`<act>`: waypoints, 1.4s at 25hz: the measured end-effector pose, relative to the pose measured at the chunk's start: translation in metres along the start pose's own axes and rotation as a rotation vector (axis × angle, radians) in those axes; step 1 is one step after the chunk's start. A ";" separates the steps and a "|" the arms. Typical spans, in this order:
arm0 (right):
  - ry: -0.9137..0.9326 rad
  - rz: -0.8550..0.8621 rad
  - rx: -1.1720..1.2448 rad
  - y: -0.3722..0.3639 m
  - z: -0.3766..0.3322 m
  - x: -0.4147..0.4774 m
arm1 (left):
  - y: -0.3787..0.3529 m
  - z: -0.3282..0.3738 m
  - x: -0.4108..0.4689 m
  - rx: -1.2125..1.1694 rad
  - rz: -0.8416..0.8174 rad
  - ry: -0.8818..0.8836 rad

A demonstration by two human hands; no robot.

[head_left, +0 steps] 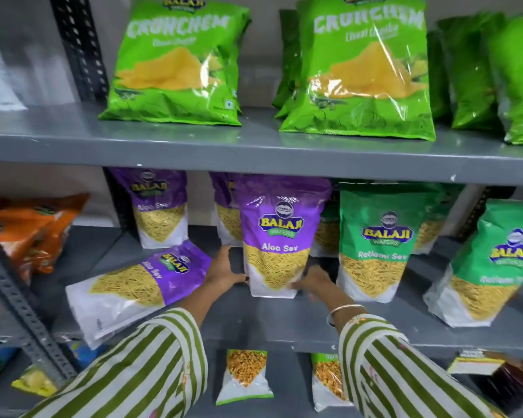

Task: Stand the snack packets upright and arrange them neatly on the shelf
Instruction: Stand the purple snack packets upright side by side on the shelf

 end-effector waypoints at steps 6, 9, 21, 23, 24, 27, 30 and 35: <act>-0.275 -0.369 0.039 -0.049 -0.014 -0.043 | 0.121 -0.074 -0.012 0.141 0.093 0.109; -0.235 -0.416 0.198 -0.119 -0.050 -0.071 | 0.165 -0.114 -0.015 0.236 -0.033 0.182; -0.333 -0.413 0.826 -0.289 -0.098 -0.140 | 0.194 -0.187 -0.032 -0.371 -0.563 0.396; -0.308 -0.425 0.766 -0.287 -0.094 -0.147 | 0.191 -0.185 -0.052 -0.466 -0.601 0.436; -0.293 -0.424 0.731 -0.284 -0.091 -0.151 | 0.191 -0.183 -0.060 -0.488 -0.599 0.435; -0.235 -0.376 0.636 -0.265 -0.086 -0.159 | 0.189 -0.171 -0.076 -0.522 -0.589 0.392; -0.071 -0.307 0.600 -0.239 -0.087 -0.167 | 0.188 -0.155 -0.086 -0.499 -0.456 0.292; 0.313 -0.033 0.443 -0.194 -0.084 -0.173 | 0.174 -0.127 -0.098 -0.348 -0.190 0.053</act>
Point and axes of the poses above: each hand's wrist, its own x-axis towards the middle knuckle, its own y-axis out of the back of the hand, z = x × y, the point moved 5 cm from there along x, towards the middle knuckle, and after that the axes turned 9 degrees about -y, right-handed, at the moved point
